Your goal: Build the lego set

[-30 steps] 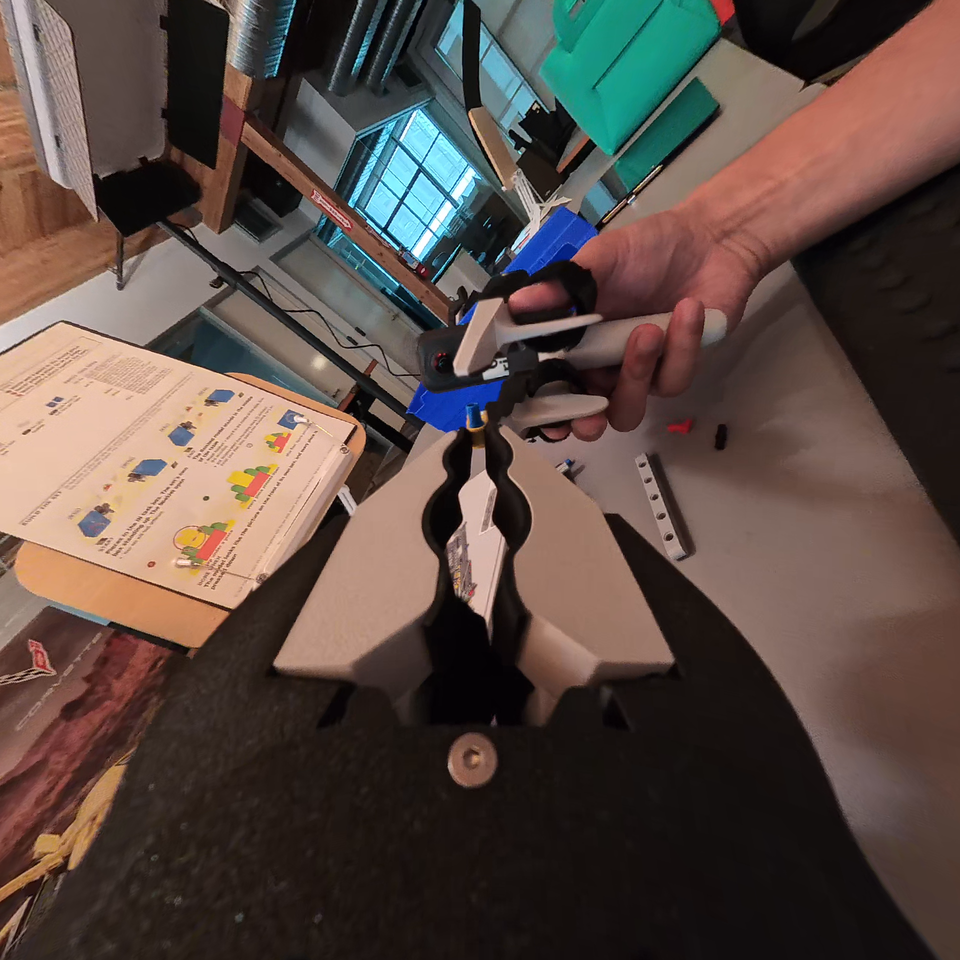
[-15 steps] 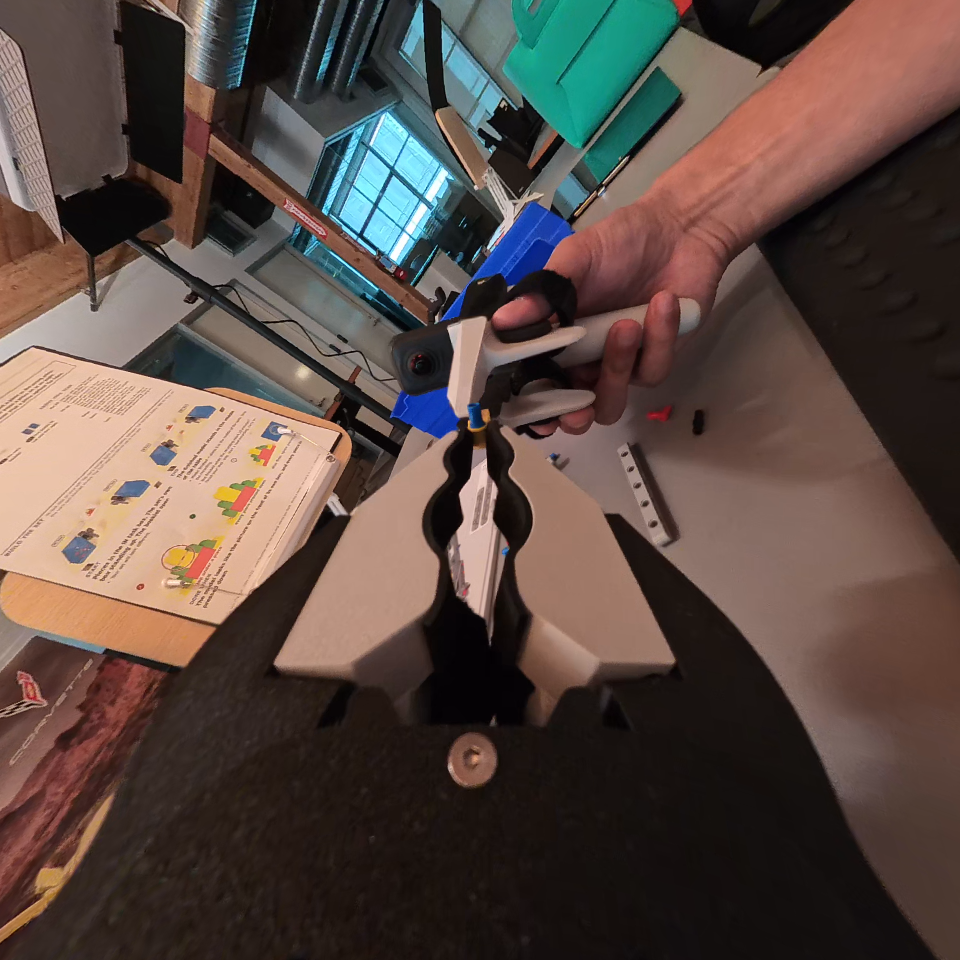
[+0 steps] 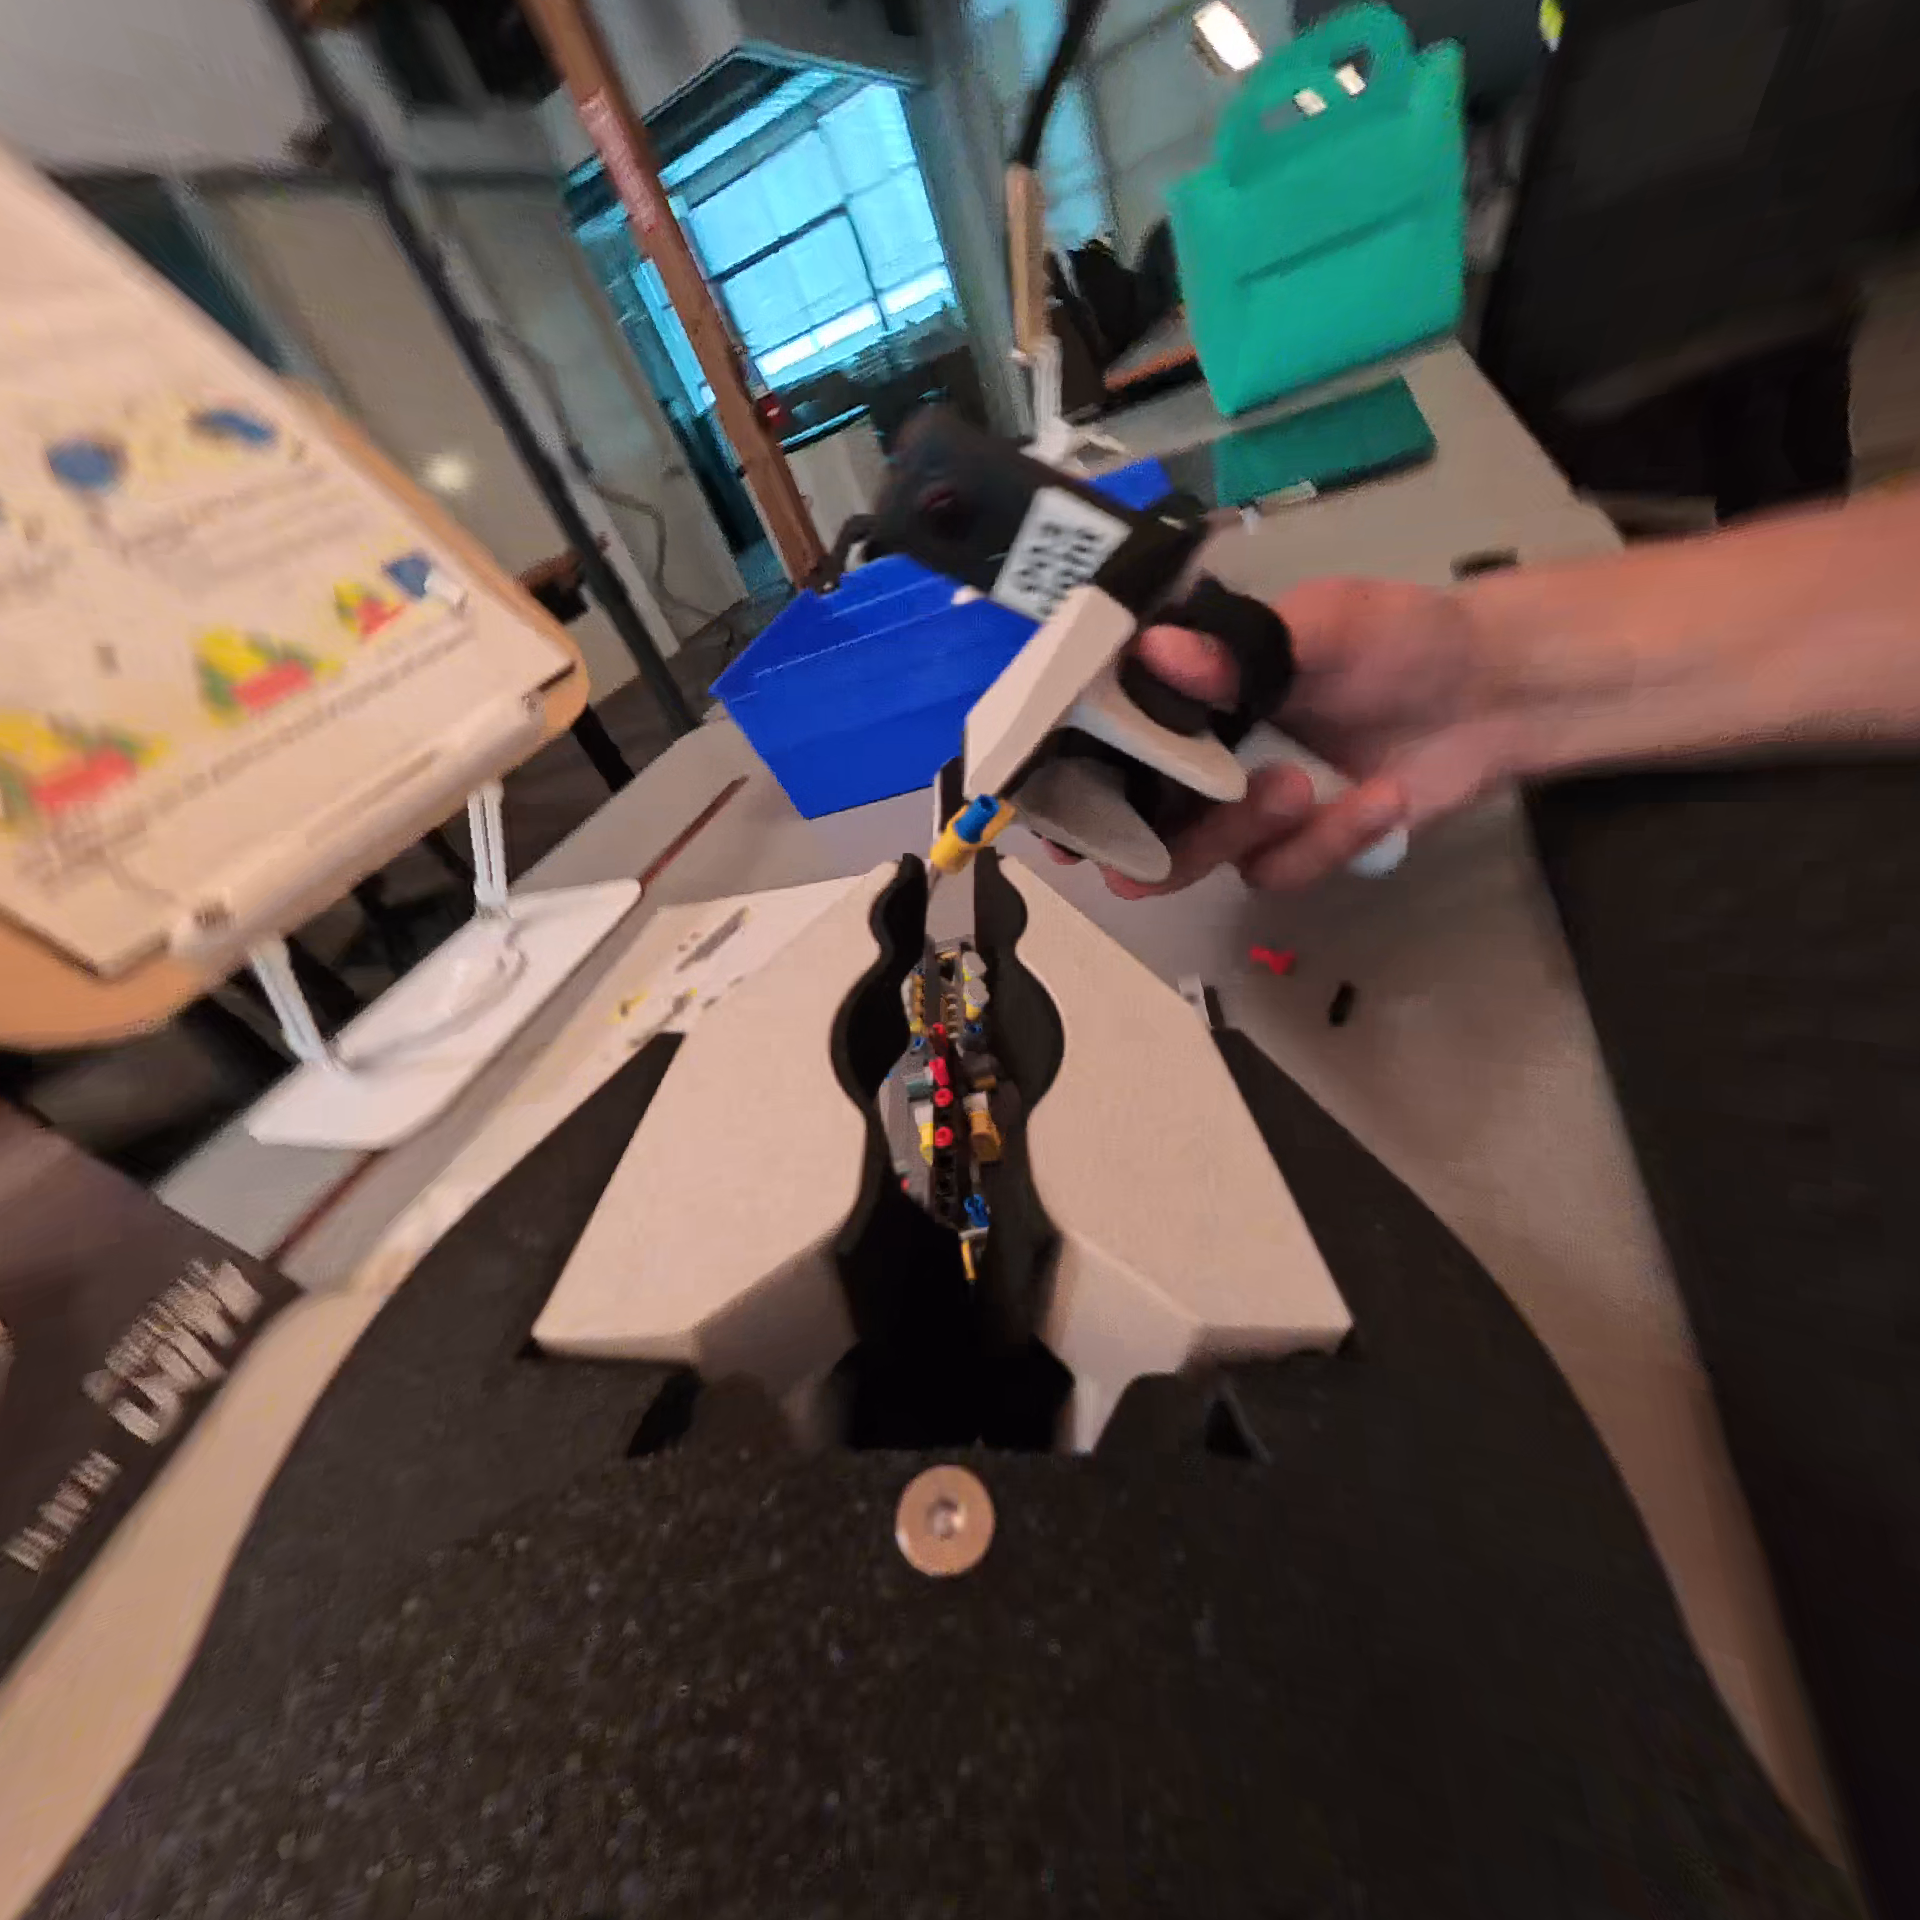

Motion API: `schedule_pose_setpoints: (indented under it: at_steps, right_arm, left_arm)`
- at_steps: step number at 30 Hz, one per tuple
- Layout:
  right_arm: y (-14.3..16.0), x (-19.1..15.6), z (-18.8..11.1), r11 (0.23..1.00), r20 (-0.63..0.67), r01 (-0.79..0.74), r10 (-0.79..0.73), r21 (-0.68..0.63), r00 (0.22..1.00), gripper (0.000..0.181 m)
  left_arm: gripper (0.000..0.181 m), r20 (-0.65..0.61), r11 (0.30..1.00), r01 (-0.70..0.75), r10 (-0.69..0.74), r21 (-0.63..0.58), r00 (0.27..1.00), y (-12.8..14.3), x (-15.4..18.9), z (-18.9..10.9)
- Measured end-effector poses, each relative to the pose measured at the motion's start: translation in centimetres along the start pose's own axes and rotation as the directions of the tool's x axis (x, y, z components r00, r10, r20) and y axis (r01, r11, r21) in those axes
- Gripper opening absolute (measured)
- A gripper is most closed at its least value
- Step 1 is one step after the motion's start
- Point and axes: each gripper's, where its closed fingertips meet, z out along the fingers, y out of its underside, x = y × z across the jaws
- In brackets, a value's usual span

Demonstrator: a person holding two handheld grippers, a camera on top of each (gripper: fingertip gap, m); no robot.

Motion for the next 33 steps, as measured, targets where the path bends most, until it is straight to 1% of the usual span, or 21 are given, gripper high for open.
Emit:
schedule_pose_setpoints:
  at_steps: [1, 2, 4, 5, 7, 8, 10, 12, 14, 18, 22, 26, 28, 30, 31, 33]
  right_arm:
    - [-0.9, 0.2, -0.2, 0.997, -0.039, 0.045, -0.043, 0.056, 0.998, 0.006]
    - [-1.7, -0.1, -0.3, 0.991, -0.043, 0.08, -0.075, 0.108, 0.996, 0.006]
    - [-2.6, -0.5, -0.3, 0.976, -0.065, 0.141, -0.132, 0.169, 0.989, 0.005]
    - [-2.7, -0.6, -0.1, 0.968, -0.078, 0.173, -0.161, 0.181, 0.984, 0.005]
    - [-2.5, -1.1, 0.6, 0.961, -0.074, 0.2, -0.19, 0.188, 0.979, 0.005]
    - [-2.5, -1.2, 0.9, 0.958, -0.083, 0.209, -0.196, 0.195, 0.977, 0.005]
    - [-2.8, -1.4, 1.2, 0.947, -0.093, 0.226, -0.21, 0.227, 0.973, 0.005]
    - [-2.5, -1.2, 1.5, 0.949, -0.104, 0.233, -0.215, 0.213, 0.971, 0.005]
    - [-2.5, -1.3, 1.7, 0.944, -0.108, 0.251, -0.232, 0.214, 0.967, 0.006]
    - [-2.5, -1.3, 1.9, 0.945, -0.09, 0.234, -0.219, 0.228, 0.972, 0.006]
    - [-2.4, -1.0, 1.9, 0.94, -0.113, 0.256, -0.235, 0.226, 0.965, 0.006]
    - [-2.4, -0.6, 1.7, 0.945, -0.123, 0.242, -0.219, 0.22, 0.968, 0.006]
    - [-2.4, -0.2, 1.5, 0.946, -0.142, 0.24, -0.212, 0.217, 0.967, 0.006]
    - [-2.4, -0.2, 1.5, 0.946, -0.136, 0.241, -0.215, 0.218, 0.967, 0.006]
    - [-2.4, -0.2, 1.5, 0.945, -0.142, 0.25, -0.223, 0.213, 0.965, 0.006]
    - [-2.4, -0.4, 1.4, 0.932, -0.152, 0.304, -0.277, 0.196, 0.949, 0.006]
  left_arm:
    - [0.01, 0.008, 0.995, 0.099, -0.099, 0.016, 0.995, 0.0, -0.6, 0.1]
    - [0.013, -0.002, 0.98, 0.195, -0.195, 0.038, 0.981, -0.1, -1.0, 0.2]
    - [0.012, -0.043, 0.925, 0.371, -0.369, 0.079, 0.928, -0.3, -1.4, 0.3]
    - [0.011, -0.085, 0.887, 0.451, -0.444, 0.099, 0.892, -0.5, -1.3, 0.3]
    - [0.011, -0.16, 0.813, 0.57, -0.551, 0.118, 0.819, -1.0, -1.2, 0.3]
    - [0.01, -0.192, 0.783, 0.608, -0.582, 0.129, 0.79, -1.3, -1.2, 0.2]
    - [0.009, -0.248, 0.738, 0.658, -0.616, 0.149, 0.748, -1.9, -1.2, -0.1]
    - [0.01, -0.294, 0.706, 0.69, -0.633, 0.162, 0.717, -2.4, -1.2, -0.4]
    - [0.011, -0.306, 0.69, 0.708, -0.648, 0.154, 0.698, -2.4, -1.2, -0.3]
    - [0.008, -0.316, 0.663, 0.731, -0.668, 0.158, 0.674, -2.5, -1.3, -0.4]
    - [0.007, -0.33, 0.626, 0.767, -0.7, 0.145, 0.634, -2.3, -1.5, -0.4]
    - [0.007, -0.345, 0.561, 0.817, -0.747, 0.131, 0.568, -2.0, -1.5, -0.2]
    - [0.006, -0.348, 0.505, 0.854, -0.783, 0.127, 0.515, -1.7, -1.6, 0.1]
    - [0.005, -0.376, 0.448, 0.885, -0.804, 0.125, 0.46, -1.7, -1.6, 0.1]
    - [0.005, -0.384, 0.438, 0.891, -0.807, 0.122, 0.449, -1.7, -1.6, 0.1]
    - [0.005, -0.388, 0.462, 0.879, -0.793, 0.121, 0.47, -1.8, -1.4, 0.1]
